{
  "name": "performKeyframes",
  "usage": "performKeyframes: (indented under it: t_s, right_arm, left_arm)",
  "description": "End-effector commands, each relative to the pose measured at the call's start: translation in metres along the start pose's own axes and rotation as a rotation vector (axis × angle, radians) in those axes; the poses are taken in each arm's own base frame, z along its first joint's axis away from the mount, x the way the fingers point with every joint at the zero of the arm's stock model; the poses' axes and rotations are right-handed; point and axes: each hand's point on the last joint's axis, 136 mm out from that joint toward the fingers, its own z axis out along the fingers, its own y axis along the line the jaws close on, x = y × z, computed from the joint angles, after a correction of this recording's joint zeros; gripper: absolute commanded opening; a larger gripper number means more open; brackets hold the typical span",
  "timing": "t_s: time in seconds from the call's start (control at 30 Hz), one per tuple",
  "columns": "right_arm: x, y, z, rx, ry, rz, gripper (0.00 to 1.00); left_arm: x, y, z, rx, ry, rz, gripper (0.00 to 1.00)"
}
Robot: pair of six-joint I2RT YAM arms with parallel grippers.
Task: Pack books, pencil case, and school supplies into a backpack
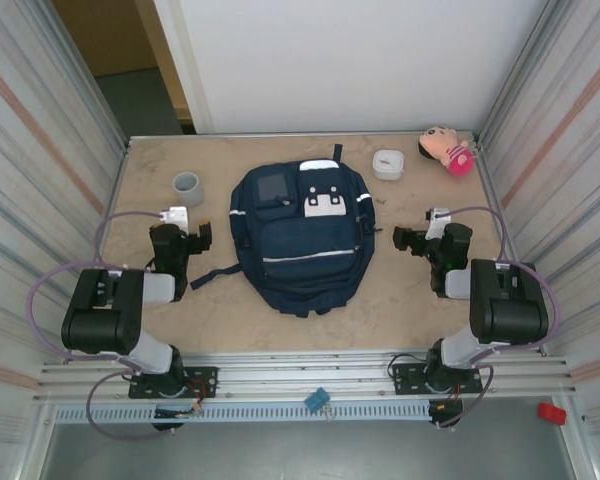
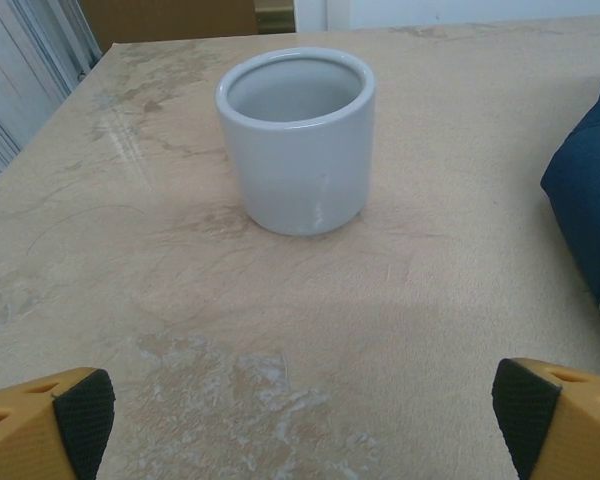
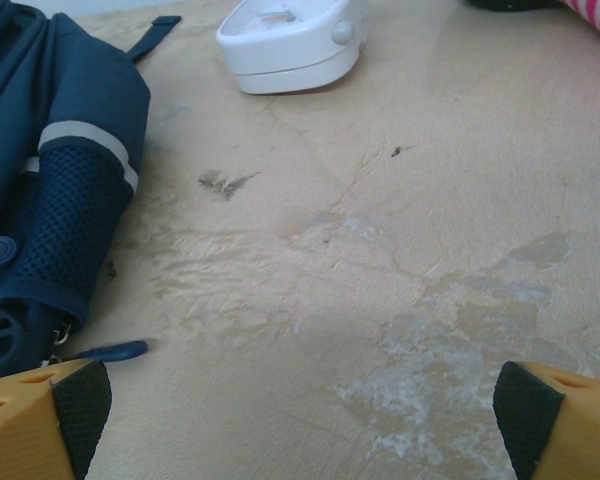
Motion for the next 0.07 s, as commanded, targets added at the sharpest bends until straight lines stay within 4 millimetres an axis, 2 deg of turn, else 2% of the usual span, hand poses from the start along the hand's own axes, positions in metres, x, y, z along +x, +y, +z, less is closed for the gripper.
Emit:
performKeyframes:
  t_s: [0.0,0.03]
  right_arm:
    - [-0.0141,-0.0038,0.0037,0.029,-0.034,0.004,0.99]
    - [-0.0145,-0.0043,0.0038,0.03,-0.035,0.004,0.99]
  left_arm:
    - [-0.0046,-0.0004,-0.0002,0.01,-0.011,-0.008,0.99]
    - [-0.0044,-0.0007,-0.0002,0.01,-0.01,-0.008,0.99]
